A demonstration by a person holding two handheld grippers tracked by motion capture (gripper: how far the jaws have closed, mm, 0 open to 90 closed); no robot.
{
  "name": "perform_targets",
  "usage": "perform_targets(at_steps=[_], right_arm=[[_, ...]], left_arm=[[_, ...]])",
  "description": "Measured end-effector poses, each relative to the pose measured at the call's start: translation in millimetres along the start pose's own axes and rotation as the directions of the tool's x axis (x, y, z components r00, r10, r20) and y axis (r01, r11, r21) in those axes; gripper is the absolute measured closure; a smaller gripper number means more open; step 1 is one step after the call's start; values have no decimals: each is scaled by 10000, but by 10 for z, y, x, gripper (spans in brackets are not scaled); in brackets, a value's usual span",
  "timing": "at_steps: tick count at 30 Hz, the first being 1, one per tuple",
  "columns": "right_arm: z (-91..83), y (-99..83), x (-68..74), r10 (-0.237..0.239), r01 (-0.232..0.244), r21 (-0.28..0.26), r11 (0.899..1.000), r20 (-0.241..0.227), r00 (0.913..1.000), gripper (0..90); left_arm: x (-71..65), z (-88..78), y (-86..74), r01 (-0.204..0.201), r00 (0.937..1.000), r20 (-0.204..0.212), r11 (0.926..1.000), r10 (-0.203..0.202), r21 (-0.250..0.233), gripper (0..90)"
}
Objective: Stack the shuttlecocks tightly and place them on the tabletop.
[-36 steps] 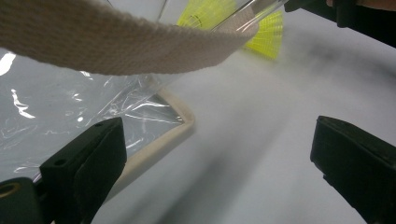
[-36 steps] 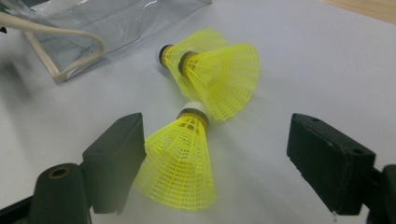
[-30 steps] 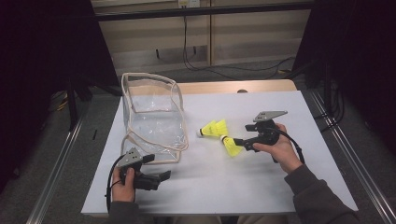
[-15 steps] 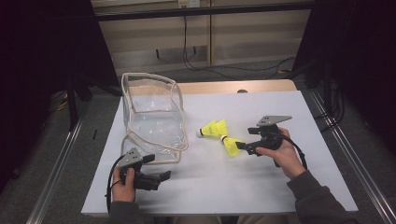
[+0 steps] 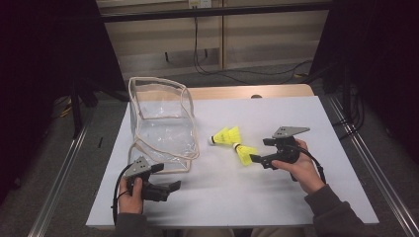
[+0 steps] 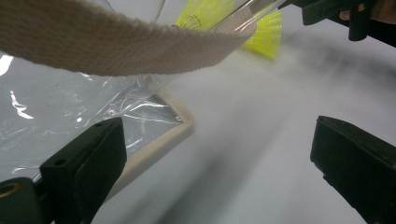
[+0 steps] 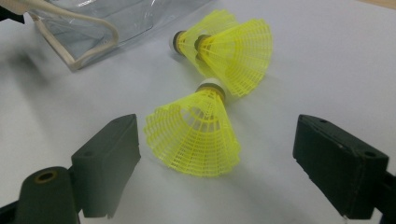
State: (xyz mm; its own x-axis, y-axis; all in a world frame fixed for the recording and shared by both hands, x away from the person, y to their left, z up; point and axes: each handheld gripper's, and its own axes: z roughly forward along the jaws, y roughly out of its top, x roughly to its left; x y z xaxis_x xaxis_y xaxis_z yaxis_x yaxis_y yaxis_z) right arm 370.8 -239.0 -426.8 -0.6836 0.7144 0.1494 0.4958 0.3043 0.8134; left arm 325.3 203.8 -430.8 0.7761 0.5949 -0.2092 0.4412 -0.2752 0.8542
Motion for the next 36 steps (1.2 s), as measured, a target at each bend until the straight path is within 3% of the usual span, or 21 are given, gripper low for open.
perform_targets(at_steps=[36], right_arm=[[-18, -70, 142, -245, 244, -23, 9997, -208, 9995, 139]], left_arm=[[-5, 7, 6, -16, 10000, 10, 10000, 16, 8, 36]])
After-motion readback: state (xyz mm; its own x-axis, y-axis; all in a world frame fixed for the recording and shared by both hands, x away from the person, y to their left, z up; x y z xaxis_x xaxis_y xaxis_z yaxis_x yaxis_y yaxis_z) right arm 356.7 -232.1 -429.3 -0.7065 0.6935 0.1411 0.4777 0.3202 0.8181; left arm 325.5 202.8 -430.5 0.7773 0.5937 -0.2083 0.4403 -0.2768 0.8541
